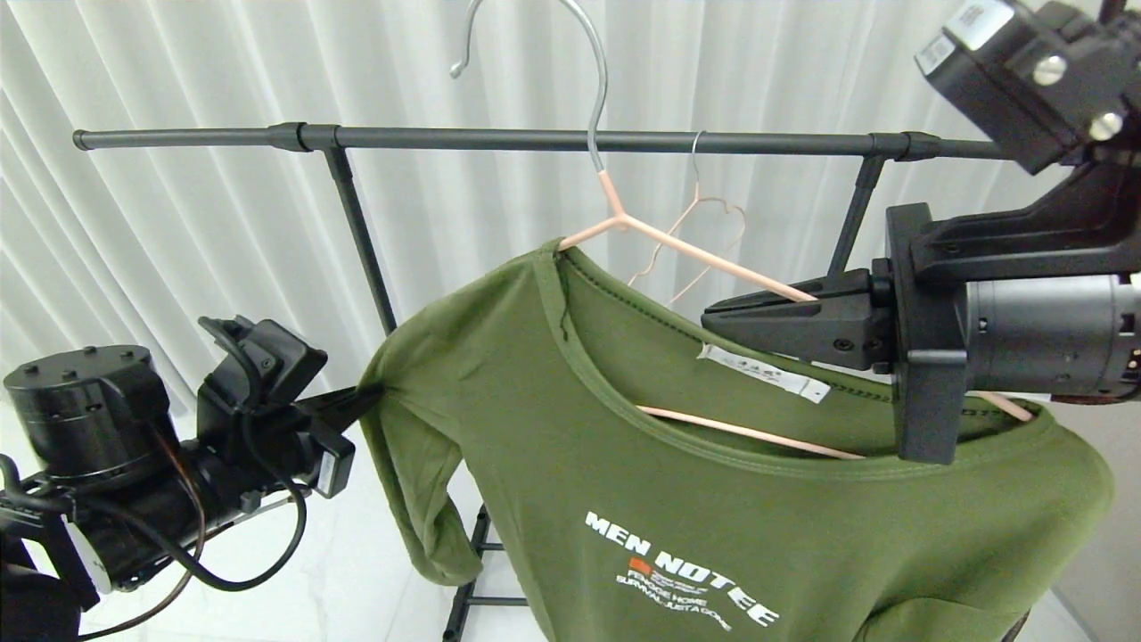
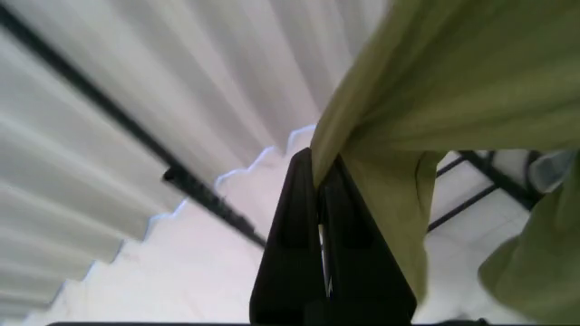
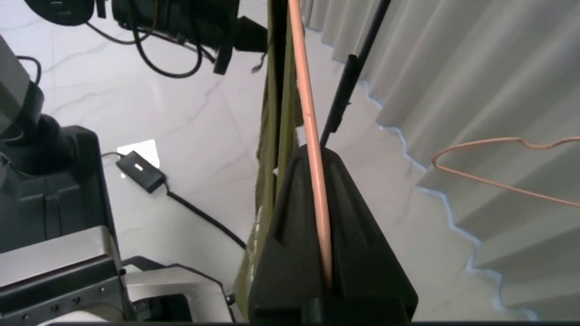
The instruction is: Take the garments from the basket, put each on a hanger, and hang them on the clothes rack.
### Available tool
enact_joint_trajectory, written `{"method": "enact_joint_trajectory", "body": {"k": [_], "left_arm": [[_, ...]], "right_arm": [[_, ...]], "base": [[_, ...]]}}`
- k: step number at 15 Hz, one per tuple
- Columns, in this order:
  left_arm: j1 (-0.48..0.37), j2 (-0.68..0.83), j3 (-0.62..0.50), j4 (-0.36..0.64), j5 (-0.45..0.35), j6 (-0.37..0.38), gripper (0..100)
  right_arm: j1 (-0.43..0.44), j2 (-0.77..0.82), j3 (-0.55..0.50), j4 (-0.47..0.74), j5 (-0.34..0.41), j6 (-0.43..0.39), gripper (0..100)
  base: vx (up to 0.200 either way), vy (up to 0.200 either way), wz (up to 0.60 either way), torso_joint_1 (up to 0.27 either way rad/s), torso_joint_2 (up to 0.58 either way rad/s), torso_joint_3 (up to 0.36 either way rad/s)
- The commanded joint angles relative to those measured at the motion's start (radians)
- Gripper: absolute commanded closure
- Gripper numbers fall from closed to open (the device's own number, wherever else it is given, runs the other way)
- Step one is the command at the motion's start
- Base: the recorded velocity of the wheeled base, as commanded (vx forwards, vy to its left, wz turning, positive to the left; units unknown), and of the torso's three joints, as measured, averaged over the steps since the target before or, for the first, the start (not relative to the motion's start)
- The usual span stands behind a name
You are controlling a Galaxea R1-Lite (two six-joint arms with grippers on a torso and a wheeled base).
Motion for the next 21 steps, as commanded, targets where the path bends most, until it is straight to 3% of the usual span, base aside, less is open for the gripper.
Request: {"method": "enact_joint_trajectory", "body": {"k": [1,4,10,11,14,17,21], "left_arm": [[0.09,0.021,-0.002,-0.001,0.002,0.01,100],[0.156,0.036,0.006,-0.035,0.002,0.064,100],[0.126,0.047,0.016,-0.13,-0.001,0.067,100],[0.126,0.042,0.023,-0.133,-0.001,0.069,0],[0.127,0.03,0.056,-0.182,-0.001,0.067,0],[0.127,0.027,0.104,-0.28,-0.001,0.069,0],[0.139,0.024,0.148,-0.399,0.001,0.067,0]], "right_arm": [[-0.004,-0.001,-0.004,0.0,-0.001,0.001,100],[-0.005,0.0,-0.004,-0.002,-0.001,0.003,100],[-0.001,0.014,0.002,-0.051,-0.003,0.015,100],[-0.002,0.02,0.001,-0.051,-0.003,0.022,100],[-0.01,0.043,-0.001,-0.094,-0.027,0.09,100],[-0.01,0.106,-0.019,-0.189,-0.15,0.193,100],[-0.034,0.206,-0.1,-0.238,-0.219,0.242,100]], "base": [[0.0,0.0,0.0,0.0,0.0,0.0],[0.0,0.0,0.0,0.0,0.0,0.0],[0.0,0.0,0.0,0.0,0.0,0.0],[0.0,0.0,0.0,0.0,0.0,0.0],[0.0,0.0,0.0,0.0,0.0,0.0],[0.0,0.0,0.0,0.0,0.0,0.0],[0.0,0.0,0.0,0.0,0.0,0.0]]}}
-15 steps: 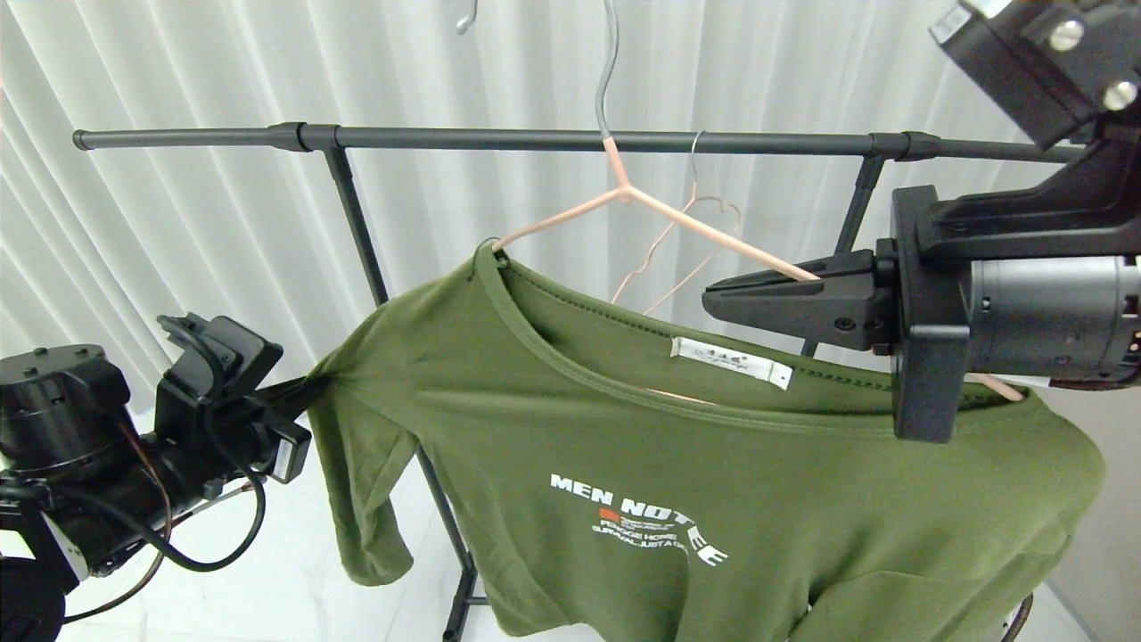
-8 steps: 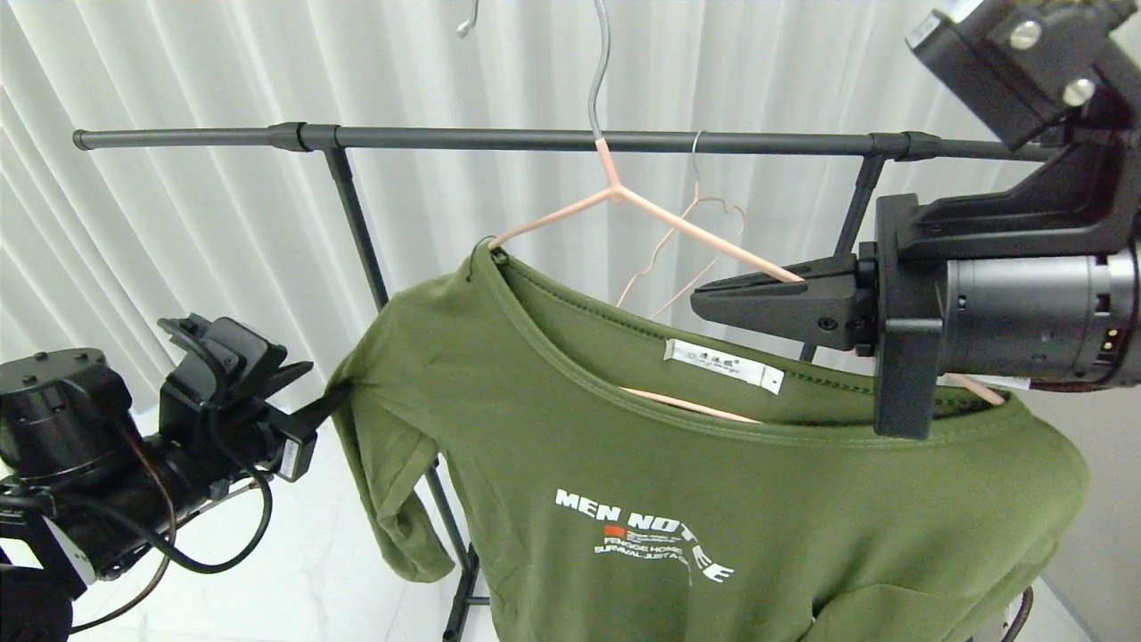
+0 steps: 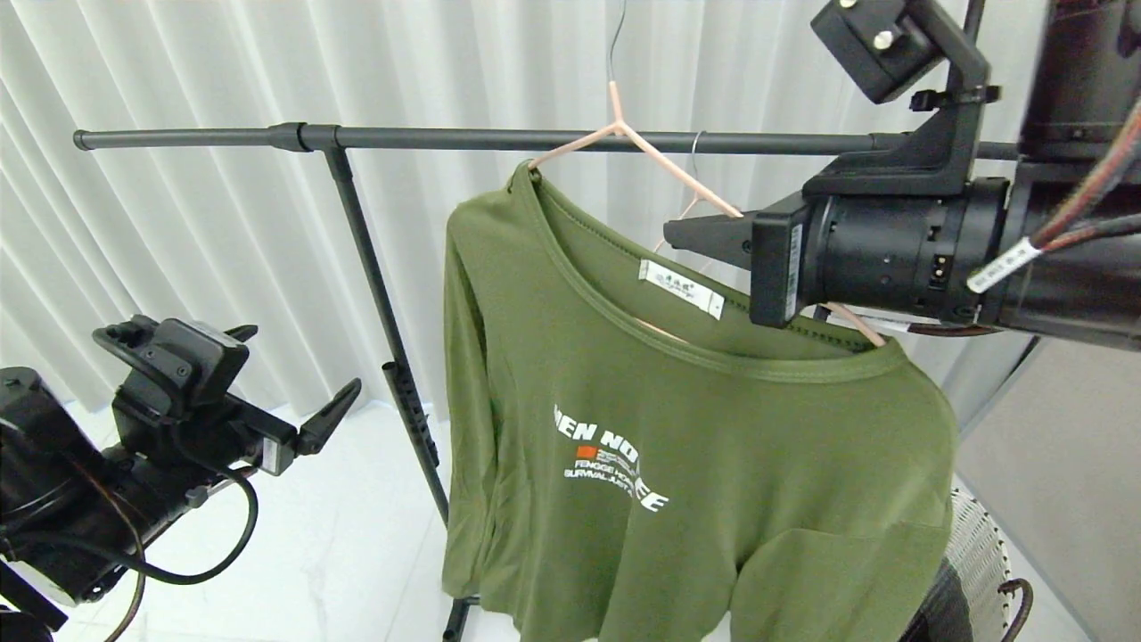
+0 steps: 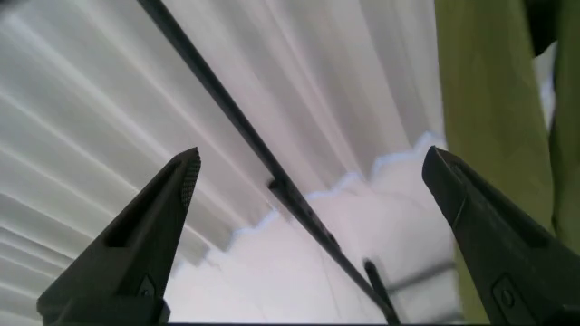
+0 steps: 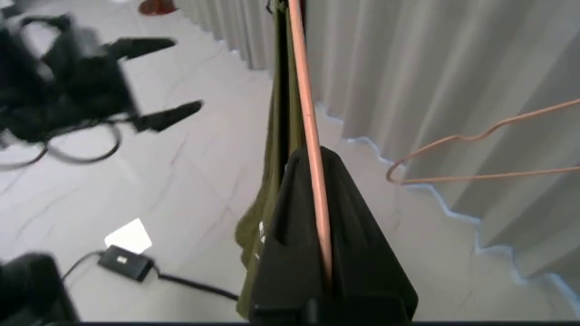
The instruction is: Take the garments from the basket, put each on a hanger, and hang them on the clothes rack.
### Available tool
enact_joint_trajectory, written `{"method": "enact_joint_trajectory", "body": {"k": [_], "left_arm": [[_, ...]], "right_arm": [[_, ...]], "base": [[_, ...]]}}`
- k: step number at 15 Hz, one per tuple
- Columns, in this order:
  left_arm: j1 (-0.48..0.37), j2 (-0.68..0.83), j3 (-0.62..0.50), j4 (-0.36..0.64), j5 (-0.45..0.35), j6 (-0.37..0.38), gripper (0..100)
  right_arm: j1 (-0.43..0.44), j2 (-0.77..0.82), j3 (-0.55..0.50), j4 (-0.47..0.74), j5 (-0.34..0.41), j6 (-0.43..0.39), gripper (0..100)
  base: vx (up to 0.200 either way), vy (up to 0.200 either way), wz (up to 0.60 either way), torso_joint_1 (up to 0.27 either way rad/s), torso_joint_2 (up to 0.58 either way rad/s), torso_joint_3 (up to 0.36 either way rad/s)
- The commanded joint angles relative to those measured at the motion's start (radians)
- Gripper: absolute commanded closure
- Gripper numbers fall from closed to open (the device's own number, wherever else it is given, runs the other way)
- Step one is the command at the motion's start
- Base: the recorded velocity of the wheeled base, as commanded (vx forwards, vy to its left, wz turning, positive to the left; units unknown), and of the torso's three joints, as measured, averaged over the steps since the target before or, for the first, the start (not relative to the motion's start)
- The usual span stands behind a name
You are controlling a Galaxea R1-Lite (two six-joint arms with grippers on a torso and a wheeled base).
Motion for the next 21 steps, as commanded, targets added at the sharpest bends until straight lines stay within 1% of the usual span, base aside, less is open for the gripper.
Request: {"method": "enact_joint_trajectory", "body": {"k": [1,4,8,9,20,21], "left_arm": [[0.019,-0.026,0.029,-0.012,-0.001,-0.001,0],[0.02,-0.077,0.055,-0.012,-0.001,0.004,0],[0.02,-0.091,0.054,-0.012,0.004,0.002,0],[0.019,-0.091,0.057,-0.012,0.004,0.002,0],[0.016,-0.083,0.054,-0.012,-0.002,0.007,0],[0.016,-0.082,0.052,-0.012,-0.002,0.018,0]], "right_arm": [[-0.011,0.075,-0.048,-0.007,-0.019,0.012,100],[-0.019,0.124,-0.073,-0.008,-0.056,0.038,100],[-0.028,0.171,-0.108,-0.01,-0.102,0.054,100],[-0.031,0.179,-0.12,-0.011,-0.102,0.061,100],[-0.057,0.21,-0.128,-0.014,-0.103,0.063,100],[-0.068,0.216,-0.129,-0.014,-0.105,0.063,100]], "base": [[0.0,0.0,0.0,0.0,0.0,0.0],[0.0,0.0,0.0,0.0,0.0,0.0],[0.0,0.0,0.0,0.0,0.0,0.0],[0.0,0.0,0.0,0.0,0.0,0.0],[0.2,0.0,0.0,0.002,0.0,0.002],[0.0,0.0,0.0,0.0,0.0,0.0]]}}
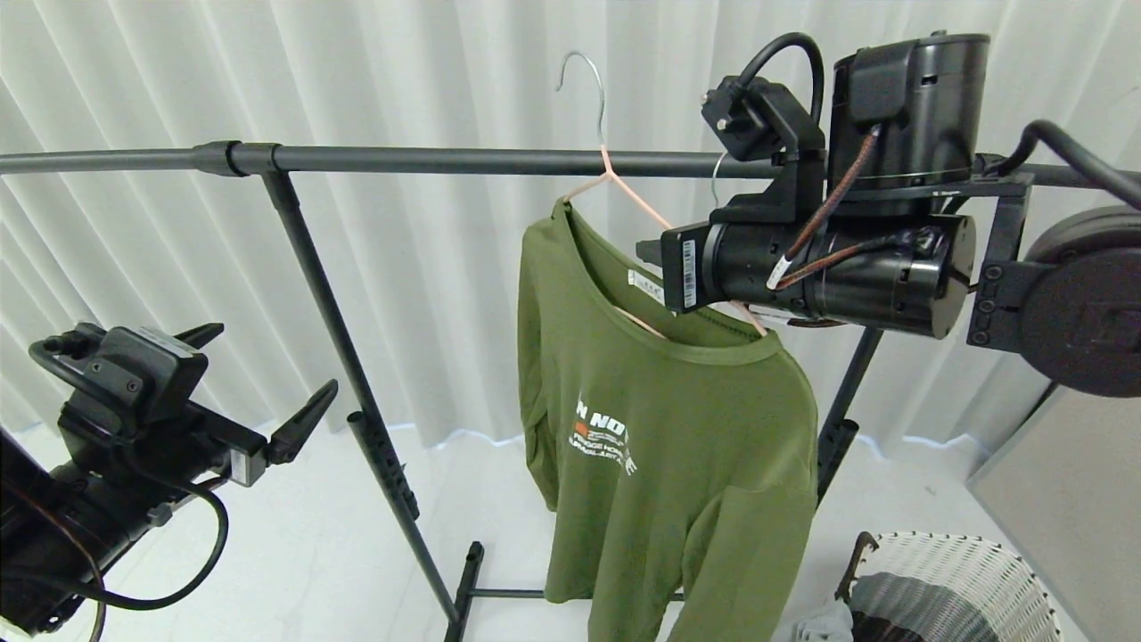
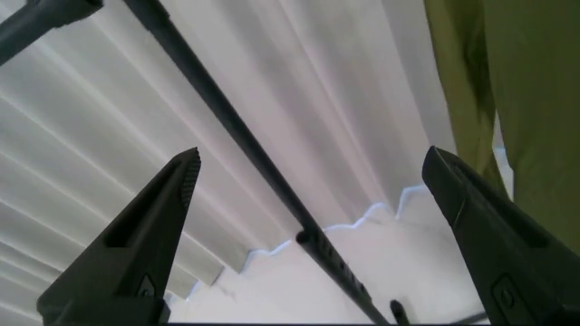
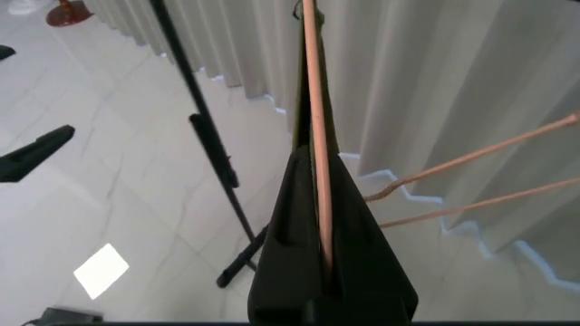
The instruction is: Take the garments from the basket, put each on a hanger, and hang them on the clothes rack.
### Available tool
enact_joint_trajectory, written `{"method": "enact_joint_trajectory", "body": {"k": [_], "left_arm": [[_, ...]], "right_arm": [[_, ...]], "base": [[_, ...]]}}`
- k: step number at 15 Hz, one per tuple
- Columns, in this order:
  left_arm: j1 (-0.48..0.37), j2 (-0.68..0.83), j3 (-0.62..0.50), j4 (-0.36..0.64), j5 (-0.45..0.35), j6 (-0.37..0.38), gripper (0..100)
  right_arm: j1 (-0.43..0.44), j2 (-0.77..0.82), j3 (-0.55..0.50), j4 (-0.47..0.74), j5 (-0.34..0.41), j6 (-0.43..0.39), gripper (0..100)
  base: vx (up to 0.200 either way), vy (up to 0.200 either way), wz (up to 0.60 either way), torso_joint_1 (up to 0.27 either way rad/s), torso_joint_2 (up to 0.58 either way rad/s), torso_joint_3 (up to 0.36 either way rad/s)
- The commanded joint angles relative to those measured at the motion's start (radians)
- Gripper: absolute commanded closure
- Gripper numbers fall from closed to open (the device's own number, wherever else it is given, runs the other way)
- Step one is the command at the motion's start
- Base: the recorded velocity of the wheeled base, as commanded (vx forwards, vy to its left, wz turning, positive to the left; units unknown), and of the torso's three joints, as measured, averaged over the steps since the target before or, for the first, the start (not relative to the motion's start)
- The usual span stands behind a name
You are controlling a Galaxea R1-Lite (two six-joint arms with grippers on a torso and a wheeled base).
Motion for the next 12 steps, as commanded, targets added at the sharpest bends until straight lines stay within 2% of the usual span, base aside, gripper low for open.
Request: {"method": "enact_joint_trajectory", "body": {"k": [1,6,7,12], "left_arm": [[0.001,0.004,0.0,0.0,-0.001,0.008,0],[-0.035,-0.005,0.01,0.0,0.005,0.031,0],[-0.035,-0.002,0.017,0.0,0.005,0.056,0],[-0.087,0.001,0.03,0.0,0.022,0.068,0]], "right_arm": [[-0.017,0.017,-0.004,-0.001,0.002,-0.001,100],[-0.085,0.109,-0.073,0.009,-0.01,-0.001,100],[-0.096,0.131,-0.082,0.012,-0.023,-0.001,100],[-0.097,0.181,-0.085,0.027,-0.039,-0.001,100]], "base": [[0.0,0.0,0.0,0.0,0.0,0.0],[0.0,0.0,0.0,0.0,0.0,0.0],[0.0,0.0,0.0,0.0,0.0,0.0],[0.0,0.0,0.0,0.0,0.0,0.0]]}}
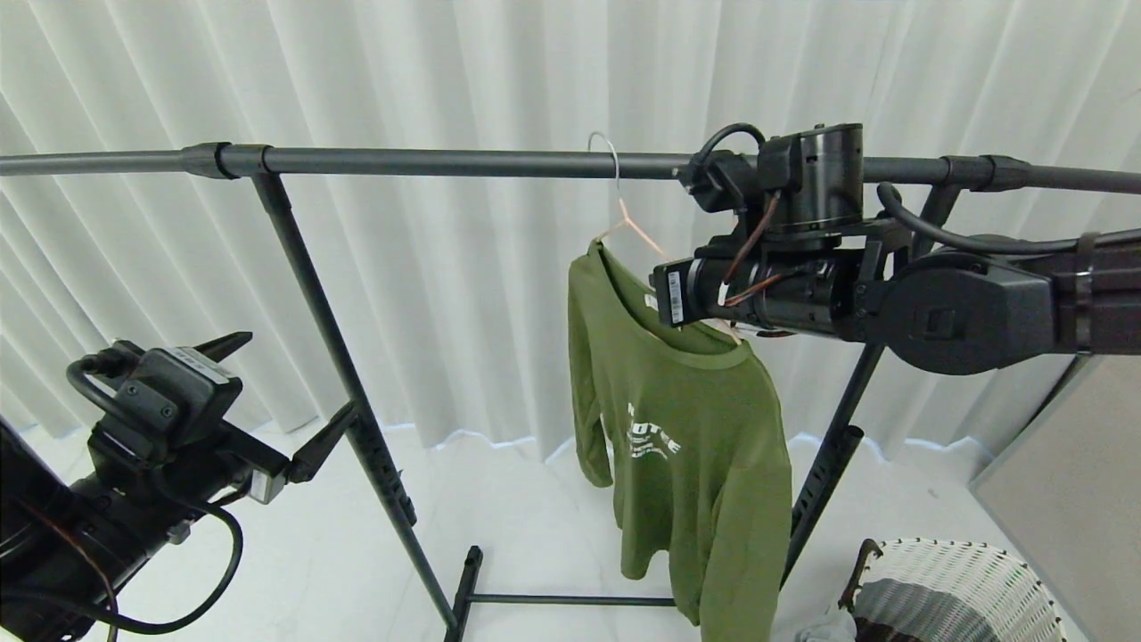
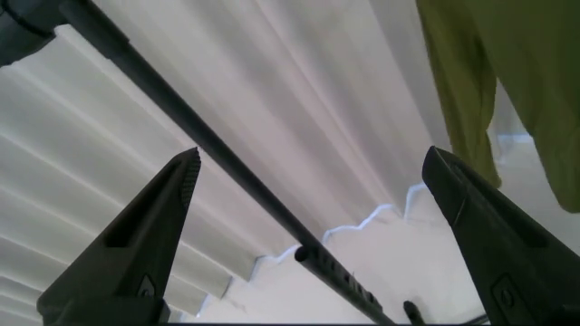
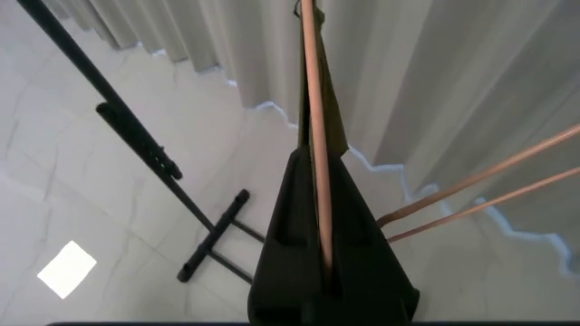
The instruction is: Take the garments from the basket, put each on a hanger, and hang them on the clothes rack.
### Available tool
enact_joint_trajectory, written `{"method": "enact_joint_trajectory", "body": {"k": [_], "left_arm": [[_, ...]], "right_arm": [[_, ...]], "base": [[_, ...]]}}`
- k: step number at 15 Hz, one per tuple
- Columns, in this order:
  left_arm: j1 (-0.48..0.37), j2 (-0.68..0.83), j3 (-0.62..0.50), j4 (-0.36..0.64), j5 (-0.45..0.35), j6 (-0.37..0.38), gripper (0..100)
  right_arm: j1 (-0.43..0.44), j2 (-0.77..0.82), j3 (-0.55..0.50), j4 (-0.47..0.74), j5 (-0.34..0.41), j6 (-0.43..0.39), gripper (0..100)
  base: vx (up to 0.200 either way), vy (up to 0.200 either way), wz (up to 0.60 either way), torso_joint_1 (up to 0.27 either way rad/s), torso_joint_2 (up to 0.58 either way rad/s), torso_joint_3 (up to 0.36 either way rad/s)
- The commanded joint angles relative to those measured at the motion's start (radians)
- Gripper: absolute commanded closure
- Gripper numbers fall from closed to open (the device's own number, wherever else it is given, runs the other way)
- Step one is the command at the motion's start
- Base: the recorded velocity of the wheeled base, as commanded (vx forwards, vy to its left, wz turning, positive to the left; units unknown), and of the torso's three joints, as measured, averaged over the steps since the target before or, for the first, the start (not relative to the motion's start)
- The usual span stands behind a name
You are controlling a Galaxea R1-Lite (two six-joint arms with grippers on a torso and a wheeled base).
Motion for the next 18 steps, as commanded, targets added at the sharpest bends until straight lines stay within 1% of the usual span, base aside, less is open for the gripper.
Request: {"method": "enact_joint_trajectory", "body": {"k": [1,5,6,7,8,9,10,11,12,13,14,15,16,18], "left_arm": [[-0.012,0.004,0.004,-0.001,0.002,0.0,0],[-0.015,0.004,0.006,0.001,0.003,0.0,0],[-0.015,0.005,0.006,-0.001,0.005,-0.005,0],[-0.014,0.007,0.006,0.001,0.026,-0.011,0],[-0.015,0.002,0.006,0.001,0.062,-0.026,0],[-0.015,0.001,0.006,0.001,0.098,-0.074,0],[-0.015,-0.001,0.006,0.004,0.114,-0.094,0],[-0.015,-0.001,0.012,0.005,0.151,-0.131,0],[-0.015,-0.002,0.03,0.007,0.181,-0.175,0],[-0.015,-0.002,0.036,0.007,0.184,-0.189,0],[-0.015,-0.002,0.052,0.009,0.186,-0.207,0],[-0.015,0.001,0.085,0.007,0.186,-0.217,0],[-0.012,0.007,0.105,0.007,0.186,-0.217,0],[-0.007,0.024,0.107,0.007,0.186,-0.221,0]], "right_arm": [[0.0,0.025,-0.001,-0.001,-0.001,0.0,100],[0.005,0.022,0.001,-0.001,-0.001,0.002,100],[0.008,0.016,0.005,-0.002,-0.006,0.0,0],[0.014,0.001,0.01,-0.008,-0.027,-0.001,0],[0.028,-0.015,0.021,-0.024,-0.07,-0.003,0],[0.045,-0.049,0.059,-0.064,-0.122,-0.007,0],[0.053,-0.064,0.084,-0.085,-0.134,-0.01,0],[0.065,-0.116,0.154,-0.146,-0.142,-0.023,0],[0.071,-0.194,0.257,-0.217,-0.138,-0.067,0],[0.071,-0.22,0.294,-0.238,-0.138,-0.087,0],[0.069,-0.271,0.369,-0.275,-0.136,-0.127,0],[0.054,-0.358,0.482,-0.321,-0.136,-0.175,0],[0.026,-0.406,0.535,-0.324,-0.141,-0.202,0],[-0.066,-0.487,0.624,-0.32,-0.147,-0.287,0]], "base": [[0.0,0.0,0.0,0.0,0.0,0.0],[0.0,0.0,0.0,0.0,0.0,0.0],[0.0,0.0,0.0,0.0,0.0,0.0],[0.0,0.0,0.0,0.0,0.0,0.0],[0.0,0.0,0.0,0.0,0.0,0.0],[0.0,0.0,0.0,0.0,0.0,0.0],[0.0,0.0,0.0,0.0,0.0,0.0],[0.0,0.0,0.0,0.0,0.0,0.0],[0.0,0.0,0.0,0.0,0.0,0.0],[0.0,0.0,0.0,0.0,0.0,0.0],[0.0,0.0,0.0,0.0,0.0,0.0],[0.0,0.0,0.0,0.0,0.0,0.0],[0.0,0.0,0.0,0.0,0.0,0.0],[0.0,0.0,0.0,0.0,0.0,0.0]]}}
